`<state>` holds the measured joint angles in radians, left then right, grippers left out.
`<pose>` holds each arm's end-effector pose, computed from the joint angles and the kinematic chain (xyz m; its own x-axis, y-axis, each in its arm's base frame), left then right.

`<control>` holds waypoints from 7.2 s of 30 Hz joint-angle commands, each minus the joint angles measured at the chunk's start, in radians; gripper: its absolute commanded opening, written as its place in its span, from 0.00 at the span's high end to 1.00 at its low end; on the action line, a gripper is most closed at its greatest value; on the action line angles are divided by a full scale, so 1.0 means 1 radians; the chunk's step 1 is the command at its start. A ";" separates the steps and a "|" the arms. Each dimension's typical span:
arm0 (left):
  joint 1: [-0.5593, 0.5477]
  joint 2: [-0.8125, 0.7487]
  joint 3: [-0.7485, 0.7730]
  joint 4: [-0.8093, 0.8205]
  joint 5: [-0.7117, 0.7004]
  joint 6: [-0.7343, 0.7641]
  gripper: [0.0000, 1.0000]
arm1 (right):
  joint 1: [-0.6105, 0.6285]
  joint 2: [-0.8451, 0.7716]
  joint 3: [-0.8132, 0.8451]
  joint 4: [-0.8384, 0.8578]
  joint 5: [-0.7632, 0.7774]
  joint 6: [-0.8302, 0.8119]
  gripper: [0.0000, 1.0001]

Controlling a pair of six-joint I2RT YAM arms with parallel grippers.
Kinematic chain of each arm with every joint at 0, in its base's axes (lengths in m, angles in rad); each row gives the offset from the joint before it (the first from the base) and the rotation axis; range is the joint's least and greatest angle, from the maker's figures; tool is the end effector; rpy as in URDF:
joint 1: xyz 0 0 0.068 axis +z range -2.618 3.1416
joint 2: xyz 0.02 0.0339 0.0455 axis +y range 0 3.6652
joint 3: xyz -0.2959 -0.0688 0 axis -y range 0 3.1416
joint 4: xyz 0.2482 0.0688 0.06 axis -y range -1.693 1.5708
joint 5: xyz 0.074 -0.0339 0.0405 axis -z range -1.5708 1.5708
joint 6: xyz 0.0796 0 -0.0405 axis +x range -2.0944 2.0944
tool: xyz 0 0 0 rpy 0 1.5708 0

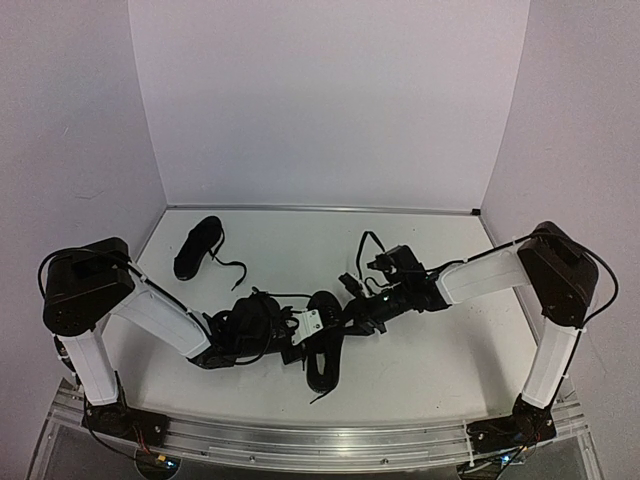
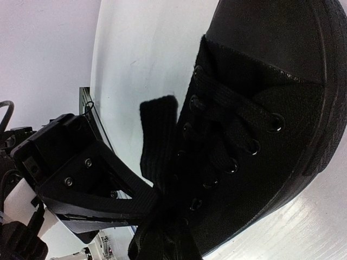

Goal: Tie the shoes

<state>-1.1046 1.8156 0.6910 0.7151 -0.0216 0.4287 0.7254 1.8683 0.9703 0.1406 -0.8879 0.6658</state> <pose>0.1786 -0.3510 0.1414 0.2048 0.5176 -0.8307 0.8786 0.2770 0.3891 0.2573 0.3107 0.1543 -0.9234 -0.2978 -0.2422 -0.3434 0.3588 0.8680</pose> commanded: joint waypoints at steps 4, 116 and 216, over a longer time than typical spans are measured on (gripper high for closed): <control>0.001 -0.012 -0.002 -0.003 0.000 0.014 1.00 | 0.008 -0.001 0.007 0.054 -0.041 0.019 0.89; 0.088 -0.133 0.090 -0.369 0.240 0.059 1.00 | 0.028 -0.041 0.020 0.037 0.008 0.003 1.00; 0.282 -0.185 0.194 -0.362 0.465 -0.502 0.45 | 0.052 -0.138 0.008 -0.091 0.029 -0.100 1.00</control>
<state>-0.8439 1.5809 0.8151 0.2972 0.3575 0.0967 0.7631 1.7689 0.9630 0.0479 -0.8505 0.5884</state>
